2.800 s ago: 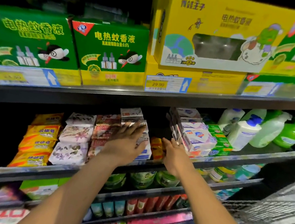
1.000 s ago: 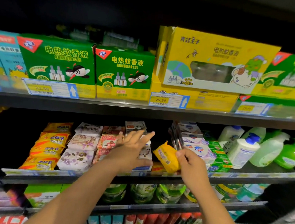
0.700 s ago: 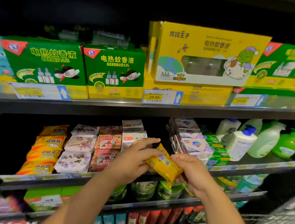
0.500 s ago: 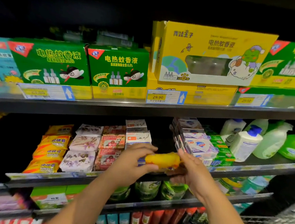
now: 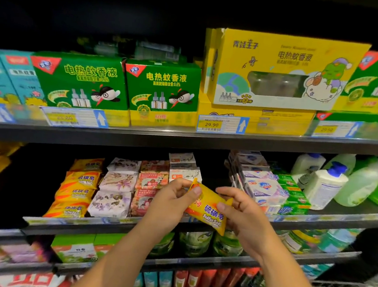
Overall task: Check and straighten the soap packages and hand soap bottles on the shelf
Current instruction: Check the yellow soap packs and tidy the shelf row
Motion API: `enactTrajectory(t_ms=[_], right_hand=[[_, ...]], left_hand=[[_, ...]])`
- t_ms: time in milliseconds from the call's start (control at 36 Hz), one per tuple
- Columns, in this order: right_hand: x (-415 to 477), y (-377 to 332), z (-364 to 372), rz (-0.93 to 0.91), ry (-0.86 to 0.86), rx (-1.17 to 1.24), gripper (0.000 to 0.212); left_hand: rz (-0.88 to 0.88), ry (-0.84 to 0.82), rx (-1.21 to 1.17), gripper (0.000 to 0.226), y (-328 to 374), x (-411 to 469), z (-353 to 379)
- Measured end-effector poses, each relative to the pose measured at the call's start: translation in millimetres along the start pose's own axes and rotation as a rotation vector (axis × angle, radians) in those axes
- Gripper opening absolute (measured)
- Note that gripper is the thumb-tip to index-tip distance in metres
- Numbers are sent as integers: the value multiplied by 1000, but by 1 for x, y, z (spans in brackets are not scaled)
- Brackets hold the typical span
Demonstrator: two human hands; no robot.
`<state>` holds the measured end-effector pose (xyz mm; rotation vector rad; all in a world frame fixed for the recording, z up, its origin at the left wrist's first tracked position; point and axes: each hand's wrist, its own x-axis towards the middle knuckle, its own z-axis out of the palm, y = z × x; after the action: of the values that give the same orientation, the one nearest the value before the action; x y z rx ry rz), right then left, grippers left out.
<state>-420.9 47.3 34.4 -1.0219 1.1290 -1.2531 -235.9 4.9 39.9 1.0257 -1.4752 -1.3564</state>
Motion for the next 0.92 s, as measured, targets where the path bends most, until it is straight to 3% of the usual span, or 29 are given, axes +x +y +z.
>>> enactTrajectory(t_ms=[139,222,250,306,389,444,583,639,722,861,917], right_hand=[[-1,-2,-1,-9,35,78,24],[-4,-7,-3,3,16,124,18],[-5,-8,-3,4,10,124,17],[-7,-8,-3,6,13,118,12],[-7,-6,1,36,18,135,17],[-8,-5,6,61,19,163,19],[-8,-5,4,79,-8,206,56],[-9,-7,2,48,-44,90,47],[-8,-5,2,8,-54,-137,31],[-9,-8,13,-83,19,-243,11],[-9,-9,13,-66,44,-224,12]], left_hand=[[-66,-129,-94,20,4,-4,-6],[-104,-265,-215,61,3,-5,-20],[-75,-285,-158,73,1,-6,-25],[73,-302,178,81,-1,-6,-32],[215,-301,456,66,-6,-5,-32],[259,-269,421,48,-6,-4,-26],[182,-160,228,19,-2,-6,-17],[146,-127,184,13,-3,-6,-17],[105,-88,70,27,-7,-3,-18],[59,-58,-4,22,-4,-4,-14],[36,-69,-28,31,-2,-5,-13]])
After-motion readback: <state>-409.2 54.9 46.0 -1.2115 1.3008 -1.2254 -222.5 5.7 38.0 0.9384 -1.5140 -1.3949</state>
